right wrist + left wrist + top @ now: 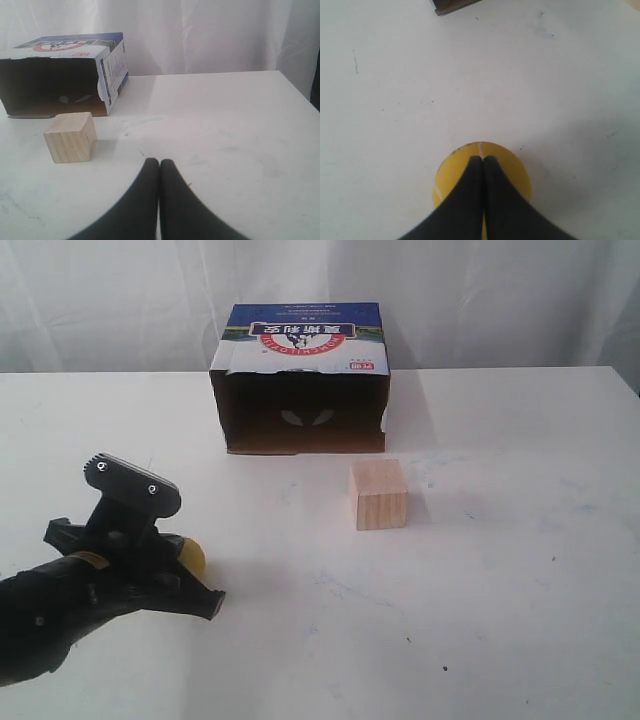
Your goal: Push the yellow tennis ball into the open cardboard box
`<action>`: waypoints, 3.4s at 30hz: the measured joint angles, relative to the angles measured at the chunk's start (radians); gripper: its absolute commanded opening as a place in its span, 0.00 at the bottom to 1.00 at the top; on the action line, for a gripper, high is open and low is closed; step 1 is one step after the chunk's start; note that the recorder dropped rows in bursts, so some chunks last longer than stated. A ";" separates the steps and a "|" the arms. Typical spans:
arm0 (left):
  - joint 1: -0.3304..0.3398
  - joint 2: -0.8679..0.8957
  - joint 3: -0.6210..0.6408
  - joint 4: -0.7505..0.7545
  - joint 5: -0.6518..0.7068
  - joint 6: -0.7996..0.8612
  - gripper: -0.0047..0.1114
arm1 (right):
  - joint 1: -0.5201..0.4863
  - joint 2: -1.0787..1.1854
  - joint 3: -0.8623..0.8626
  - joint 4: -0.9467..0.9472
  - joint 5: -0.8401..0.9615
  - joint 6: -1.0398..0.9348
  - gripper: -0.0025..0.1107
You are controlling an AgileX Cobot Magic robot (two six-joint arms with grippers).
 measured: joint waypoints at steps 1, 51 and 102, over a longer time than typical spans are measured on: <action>0.000 0.003 0.000 0.025 -0.002 -0.014 0.04 | 0.000 0.000 0.000 0.000 0.000 0.000 0.02; 0.000 -0.022 0.145 0.114 -0.084 -0.355 0.04 | 0.000 0.000 0.000 0.000 0.000 0.000 0.02; 0.253 0.137 0.090 0.792 -0.196 -0.739 0.04 | 0.000 0.000 0.000 0.000 0.000 0.000 0.02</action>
